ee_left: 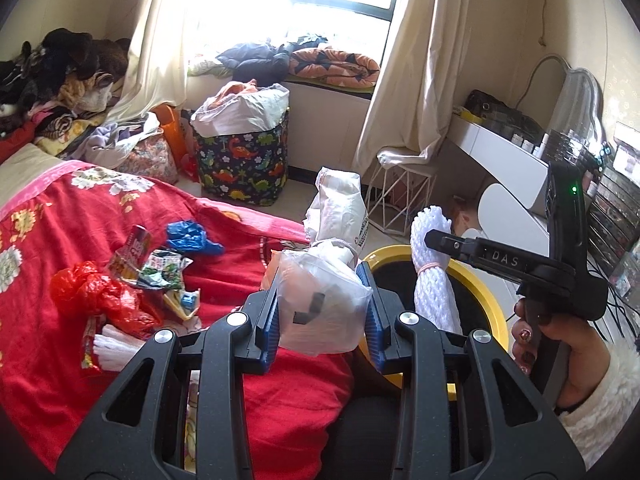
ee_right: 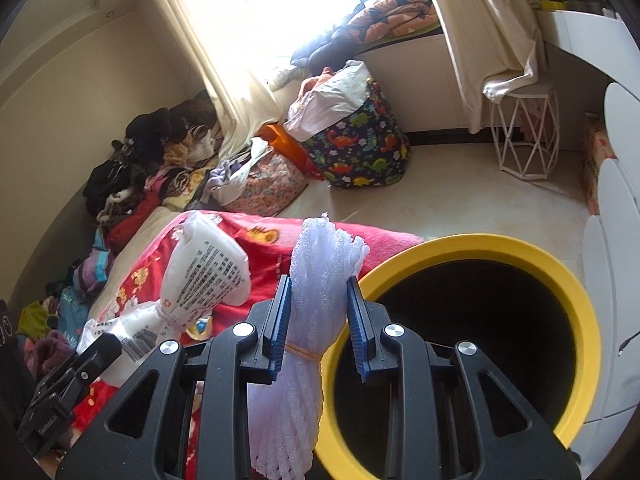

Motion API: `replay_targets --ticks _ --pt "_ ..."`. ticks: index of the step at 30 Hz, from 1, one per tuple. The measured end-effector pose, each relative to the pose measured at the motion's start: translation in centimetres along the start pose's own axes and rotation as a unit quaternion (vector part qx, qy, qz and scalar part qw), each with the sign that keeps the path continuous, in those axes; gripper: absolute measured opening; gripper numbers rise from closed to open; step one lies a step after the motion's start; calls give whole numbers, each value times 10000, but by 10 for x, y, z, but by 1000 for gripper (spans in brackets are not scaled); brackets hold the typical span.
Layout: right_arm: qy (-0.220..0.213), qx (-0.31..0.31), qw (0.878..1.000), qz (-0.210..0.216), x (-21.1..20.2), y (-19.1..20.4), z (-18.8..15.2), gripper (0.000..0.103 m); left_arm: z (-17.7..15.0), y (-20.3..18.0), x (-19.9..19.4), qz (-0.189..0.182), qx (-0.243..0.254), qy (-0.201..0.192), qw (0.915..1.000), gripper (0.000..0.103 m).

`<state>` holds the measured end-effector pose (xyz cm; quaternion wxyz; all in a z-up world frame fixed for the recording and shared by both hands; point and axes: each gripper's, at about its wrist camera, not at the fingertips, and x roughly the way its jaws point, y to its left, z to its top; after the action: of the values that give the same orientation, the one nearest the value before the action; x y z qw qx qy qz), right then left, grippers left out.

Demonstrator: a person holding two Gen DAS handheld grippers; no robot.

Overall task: Collect trash
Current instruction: 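Carry the bag with left tool while right tool carries the net to the bin, then open left tool over the yellow bin while right tool releases the net inside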

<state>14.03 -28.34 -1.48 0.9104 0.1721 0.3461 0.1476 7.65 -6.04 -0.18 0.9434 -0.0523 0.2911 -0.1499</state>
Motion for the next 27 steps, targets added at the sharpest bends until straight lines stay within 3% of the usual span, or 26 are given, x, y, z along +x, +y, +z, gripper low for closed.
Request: replay_targets --ticks 13,27 --pt "-317 115 9973 -653 -22 -41 -2 26 -5 -25 18 -201 193 167 9995 27" --pt "-336 229 9925 -1150 -27 -71 -6 26 -16 -47 41 -394 337 443 9977 27"
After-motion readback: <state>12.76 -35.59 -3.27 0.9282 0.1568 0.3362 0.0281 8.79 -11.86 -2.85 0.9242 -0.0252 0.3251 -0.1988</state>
